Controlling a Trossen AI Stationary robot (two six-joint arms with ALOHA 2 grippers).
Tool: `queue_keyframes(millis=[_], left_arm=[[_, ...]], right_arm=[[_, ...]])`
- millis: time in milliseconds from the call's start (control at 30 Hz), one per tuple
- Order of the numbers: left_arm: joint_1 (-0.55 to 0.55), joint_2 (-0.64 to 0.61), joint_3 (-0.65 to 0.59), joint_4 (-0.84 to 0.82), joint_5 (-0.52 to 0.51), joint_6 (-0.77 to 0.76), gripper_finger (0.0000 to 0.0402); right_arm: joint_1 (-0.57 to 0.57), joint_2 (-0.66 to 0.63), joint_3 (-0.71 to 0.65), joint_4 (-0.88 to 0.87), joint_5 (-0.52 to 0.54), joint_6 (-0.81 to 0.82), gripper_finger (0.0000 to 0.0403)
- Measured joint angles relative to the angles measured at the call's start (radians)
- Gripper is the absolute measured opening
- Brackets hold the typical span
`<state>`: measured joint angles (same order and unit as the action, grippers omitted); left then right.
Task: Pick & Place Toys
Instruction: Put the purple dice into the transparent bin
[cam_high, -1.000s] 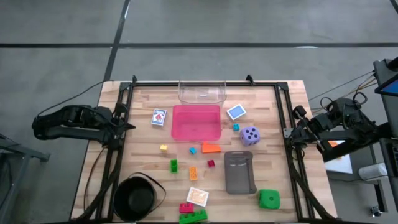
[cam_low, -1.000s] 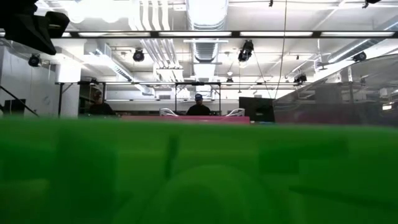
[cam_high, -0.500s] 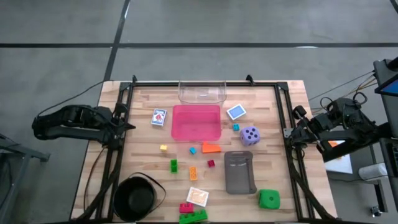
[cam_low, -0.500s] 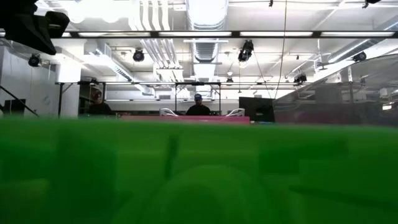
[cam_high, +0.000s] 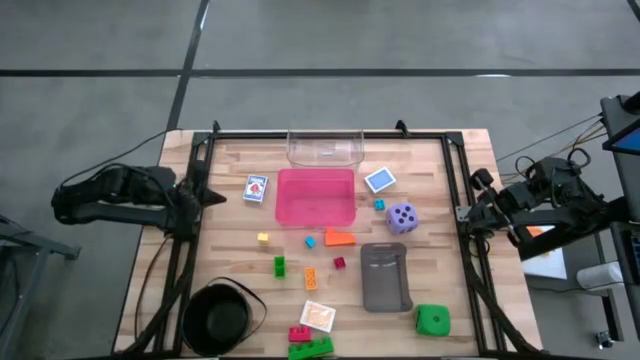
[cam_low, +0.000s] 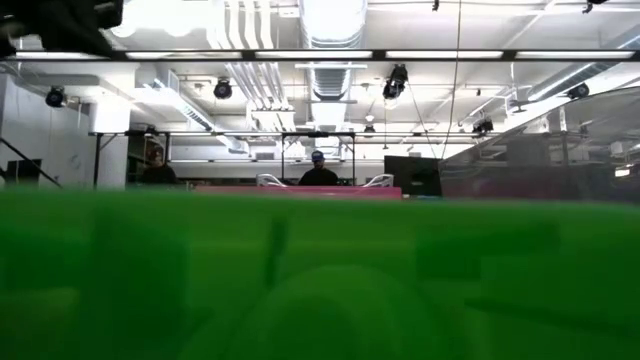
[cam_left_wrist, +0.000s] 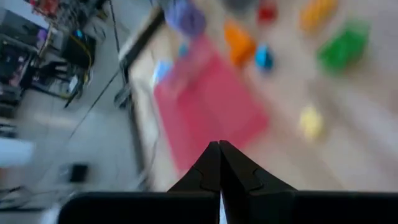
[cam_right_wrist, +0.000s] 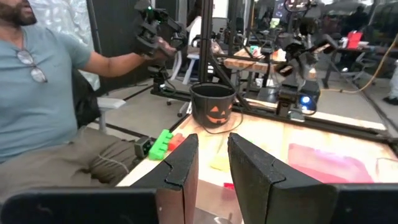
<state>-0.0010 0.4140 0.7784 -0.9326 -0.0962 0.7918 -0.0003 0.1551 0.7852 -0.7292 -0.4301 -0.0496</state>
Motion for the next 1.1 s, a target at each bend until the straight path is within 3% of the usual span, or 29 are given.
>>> queue_keyframes(millis=[67,200,267,733,867,1100], left_arm=[[0.0,0.009,0.0,0.09,0.065,-0.175,0.0001],[0.001,0.03,0.0,0.283,0.054,-0.677,0.0001],[0.001,0.035,0.0,0.32,0.052,-0.824,0.0001],[0.001,0.036,0.0,0.278,0.045,-0.792,0.0001],[0.001,0.036,0.0,0.278,0.045,-0.792,0.0001],[0.0,0.036,0.0,0.278,0.045,-0.793,0.0001]], right_arm=[[0.0,0.0,0.0,0.004,0.002,-0.001,0.009],[0.0,0.0,0.0,0.021,0.002,0.001,0.009],[0.0,0.0,0.0,0.02,0.002,0.01,0.009],[0.0,0.0,0.0,0.113,0.012,0.055,0.009],[0.0,0.008,0.0,0.15,0.086,0.055,0.009],[0.0,0.069,0.0,0.164,0.32,0.058,0.009]])
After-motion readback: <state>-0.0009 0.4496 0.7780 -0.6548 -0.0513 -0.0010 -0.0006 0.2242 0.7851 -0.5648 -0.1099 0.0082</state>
